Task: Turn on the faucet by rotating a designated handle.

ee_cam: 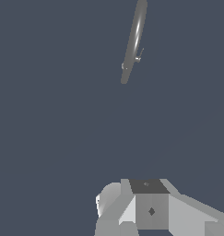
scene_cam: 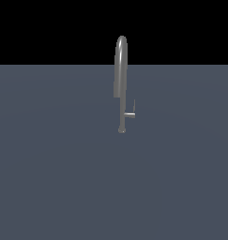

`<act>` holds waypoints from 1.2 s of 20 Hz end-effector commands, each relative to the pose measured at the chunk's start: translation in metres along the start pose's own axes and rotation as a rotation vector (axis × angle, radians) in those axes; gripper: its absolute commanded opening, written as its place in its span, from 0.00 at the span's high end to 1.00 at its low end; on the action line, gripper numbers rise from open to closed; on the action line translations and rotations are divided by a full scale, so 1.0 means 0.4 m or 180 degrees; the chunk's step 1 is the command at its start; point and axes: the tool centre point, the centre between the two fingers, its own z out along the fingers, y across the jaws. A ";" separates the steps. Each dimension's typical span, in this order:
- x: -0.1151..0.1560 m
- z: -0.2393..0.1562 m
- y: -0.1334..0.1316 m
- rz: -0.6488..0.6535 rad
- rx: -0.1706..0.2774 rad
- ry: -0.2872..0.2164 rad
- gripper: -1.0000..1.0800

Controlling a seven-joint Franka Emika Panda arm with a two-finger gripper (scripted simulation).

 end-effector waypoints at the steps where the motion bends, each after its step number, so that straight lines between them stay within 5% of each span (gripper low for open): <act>1: 0.000 0.000 0.000 0.0000 0.0000 0.0000 1.00; 13: 0.051 0.007 0.000 0.0161 0.0149 -0.0132 1.00; 24: 0.190 0.035 0.011 0.0601 0.0559 -0.0493 1.00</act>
